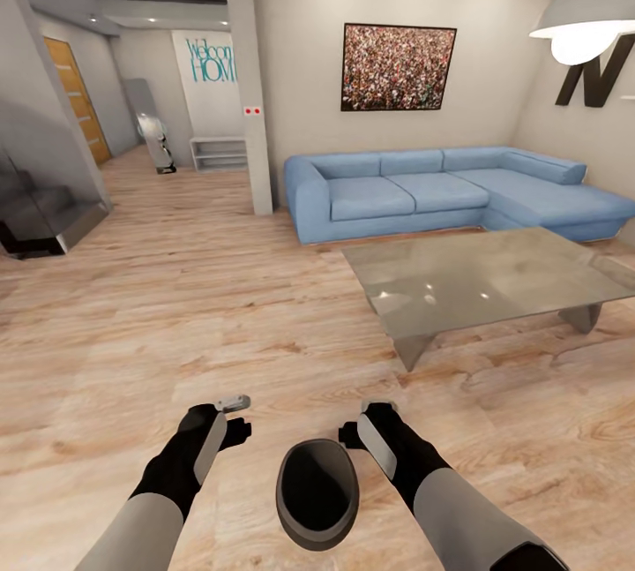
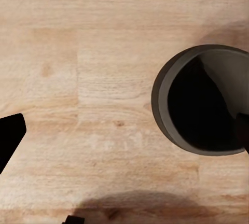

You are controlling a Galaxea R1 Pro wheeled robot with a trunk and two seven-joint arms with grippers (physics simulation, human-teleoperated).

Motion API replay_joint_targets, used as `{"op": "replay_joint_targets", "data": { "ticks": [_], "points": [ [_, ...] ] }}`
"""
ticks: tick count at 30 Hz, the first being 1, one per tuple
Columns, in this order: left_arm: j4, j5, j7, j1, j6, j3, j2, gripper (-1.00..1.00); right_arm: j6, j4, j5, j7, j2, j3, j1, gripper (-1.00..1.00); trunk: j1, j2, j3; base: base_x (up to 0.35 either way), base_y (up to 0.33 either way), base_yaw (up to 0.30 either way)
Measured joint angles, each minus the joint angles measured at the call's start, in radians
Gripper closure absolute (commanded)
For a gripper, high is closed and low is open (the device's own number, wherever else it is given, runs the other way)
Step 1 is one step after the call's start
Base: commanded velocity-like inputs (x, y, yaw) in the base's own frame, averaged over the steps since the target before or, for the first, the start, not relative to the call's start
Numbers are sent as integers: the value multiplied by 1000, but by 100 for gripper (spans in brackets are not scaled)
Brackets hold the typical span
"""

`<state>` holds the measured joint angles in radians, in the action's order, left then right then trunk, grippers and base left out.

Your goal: Place each of the two pumpkins and all three candles from the living room inside a cabinet in the living room (use any cabinet), then make sure every cabinet is closed, and position the cauldron so it is next to a table in the living room.

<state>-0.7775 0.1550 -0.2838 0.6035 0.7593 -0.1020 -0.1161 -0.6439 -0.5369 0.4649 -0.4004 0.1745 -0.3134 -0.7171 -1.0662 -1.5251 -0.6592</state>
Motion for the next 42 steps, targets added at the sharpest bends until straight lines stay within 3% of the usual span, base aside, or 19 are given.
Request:
{"op": "replay_joint_targets", "data": {
  "ticks": [3, 6, 10, 20, 32, 37, 42],
  "points": [
    [1, 0, 0, 0, -2, 1, -2, -100, 1, 0, 0, 1, 0, -1, 1, -100, -11, -21, -9, 1, 0, 0],
    [32, -1, 0, -1, -51, 3, -3, -100, 6, 0, 0, 1, 0, -5, 2, -100, -23, -42, -19, 0, 0, 0],
    [83, -4, 0, 0, -81, 9, -6, -100, 65, 3, -3, 3, 0, -7, 3, -100, -38, -70, -31, 0, 0, 0],
    [95, -4, 0, 0, -87, 11, -9, -100, 85, 5, -8, 3, 0, -59, 2, -100, -77, -140, -63, 0, 0, 0],
    [110, -3, 2, 0, -89, 11, -23, -100, 86, 3, -6, 3, 0, -64, 2, -100, -123, -224, -100, 0, 0, 0],
    [163, -3, 3, 0, -171, 20, -41, -100, 89, 3, -2, 3, 0, -64, 2, -100, -142, -259, -116, 0, 0, 0],
    [182, -3, 3, 0, -193, 48, -45, -100, 91, 6, -1, 3, 0, -64, 2, -100, -161, -294, -132, 0, 0, 0]
  ]
}}
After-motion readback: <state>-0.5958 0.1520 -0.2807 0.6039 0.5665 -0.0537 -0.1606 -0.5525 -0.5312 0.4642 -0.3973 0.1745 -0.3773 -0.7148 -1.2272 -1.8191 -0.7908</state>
